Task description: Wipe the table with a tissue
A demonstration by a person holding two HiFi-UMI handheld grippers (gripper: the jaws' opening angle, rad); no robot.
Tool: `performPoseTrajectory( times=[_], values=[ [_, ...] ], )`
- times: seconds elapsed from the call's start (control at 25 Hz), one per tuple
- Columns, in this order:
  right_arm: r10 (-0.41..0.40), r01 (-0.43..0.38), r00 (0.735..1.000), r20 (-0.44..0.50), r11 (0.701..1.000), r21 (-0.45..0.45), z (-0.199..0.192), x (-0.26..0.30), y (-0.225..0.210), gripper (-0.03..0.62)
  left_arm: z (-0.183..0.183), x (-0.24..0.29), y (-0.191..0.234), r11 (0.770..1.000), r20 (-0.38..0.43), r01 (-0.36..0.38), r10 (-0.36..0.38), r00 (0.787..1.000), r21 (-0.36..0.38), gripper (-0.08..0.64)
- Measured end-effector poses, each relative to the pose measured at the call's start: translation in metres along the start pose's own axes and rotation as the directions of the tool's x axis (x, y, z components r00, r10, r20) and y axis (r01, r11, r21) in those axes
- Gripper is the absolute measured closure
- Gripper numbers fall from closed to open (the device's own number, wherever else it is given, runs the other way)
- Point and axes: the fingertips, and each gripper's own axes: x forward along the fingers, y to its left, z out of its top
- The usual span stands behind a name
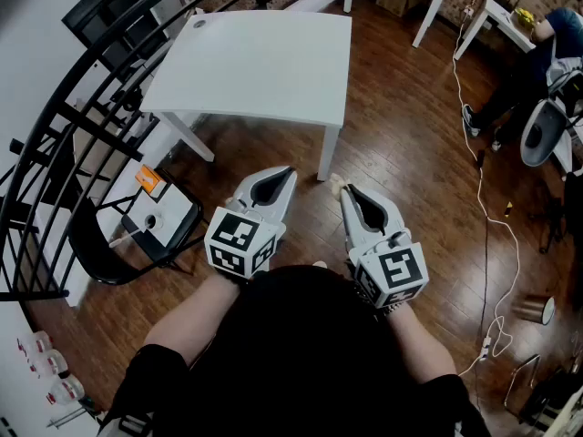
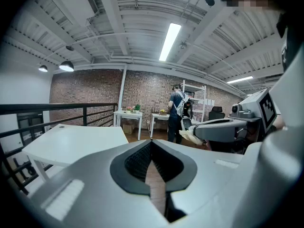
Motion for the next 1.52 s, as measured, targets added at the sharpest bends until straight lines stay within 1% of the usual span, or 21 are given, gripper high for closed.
performPoseTrajectory(
  times=[0.36, 0.6, 0.88, 1.24, 1.52],
  values=[
    [0.025, -0.025, 1.0, 0.004, 1.0, 0.005, -0.005, -0.012, -0.01, 0.584, -0.002, 0.004, -0.015, 1.0, -0.001, -0.021, 0.021, 1.0, 0.004, 0.549],
    [0.03, -0.03, 1.0, 0.001, 1.0, 0.009, -0.006, -0.012, -0.012, 0.584, -0.001, 0.006, -0.014, 0.999, -0.004, -0.033, 0.033, 0.999, -0.003, 0.549],
    [0.021, -0.021, 1.0, -0.006, 1.0, 0.012, -0.005, 0.002, -0.022, 0.584, 0.001, 0.022, -0.004, 1.0, -0.011, -0.017, 0.017, 1.0, -0.007, 0.549],
    [0.006, -0.006, 0.999, -0.037, 1.0, 0.0, -0.002, 0.055, -0.049, 0.584, 0.002, 0.067, 0.035, 0.999, -0.015, 0.016, -0.016, 1.0, -0.035, 0.549],
    [-0.007, 0.006, 0.998, -0.065, 1.0, -0.004, 0.01, 0.119, -0.069, 0.584, 0.014, 0.105, 0.09, 0.998, -0.027, 0.034, -0.036, 0.999, -0.055, 0.549]
  ],
)
